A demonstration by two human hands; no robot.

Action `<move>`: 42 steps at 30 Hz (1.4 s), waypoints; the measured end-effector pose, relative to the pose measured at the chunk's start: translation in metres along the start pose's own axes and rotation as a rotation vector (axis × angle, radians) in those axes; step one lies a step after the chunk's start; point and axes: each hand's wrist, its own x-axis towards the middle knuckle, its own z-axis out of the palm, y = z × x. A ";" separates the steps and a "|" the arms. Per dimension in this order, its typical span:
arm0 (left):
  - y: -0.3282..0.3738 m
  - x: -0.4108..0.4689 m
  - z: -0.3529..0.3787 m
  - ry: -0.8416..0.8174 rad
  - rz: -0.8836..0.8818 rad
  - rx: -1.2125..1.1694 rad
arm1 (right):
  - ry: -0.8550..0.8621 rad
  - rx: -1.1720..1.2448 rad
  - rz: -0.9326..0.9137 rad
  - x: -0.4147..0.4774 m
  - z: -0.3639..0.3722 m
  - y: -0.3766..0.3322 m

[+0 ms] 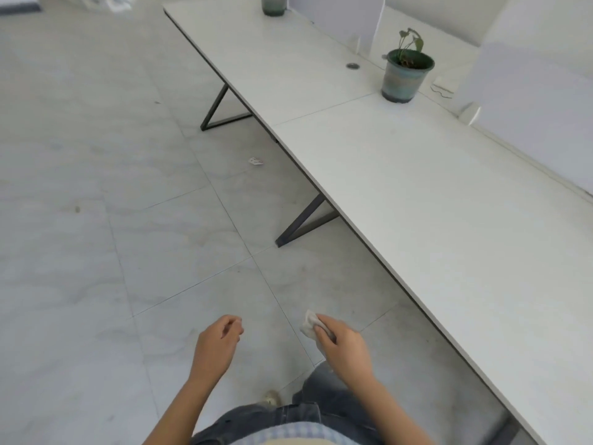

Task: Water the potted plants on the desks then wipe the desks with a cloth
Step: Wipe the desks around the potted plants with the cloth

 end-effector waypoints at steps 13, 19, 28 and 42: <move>0.077 0.176 -0.030 -0.013 0.014 0.006 | 0.003 -0.008 -0.072 0.209 -0.026 -0.080; 0.117 0.241 -0.043 0.026 -0.003 -0.100 | -0.044 0.027 -0.126 0.293 -0.026 -0.119; 0.131 0.377 -0.078 0.038 -0.090 -0.127 | -0.087 -0.004 -0.083 0.398 -0.008 -0.156; 0.215 0.571 -0.122 -0.356 0.131 0.090 | 0.431 0.260 0.268 0.498 0.010 -0.239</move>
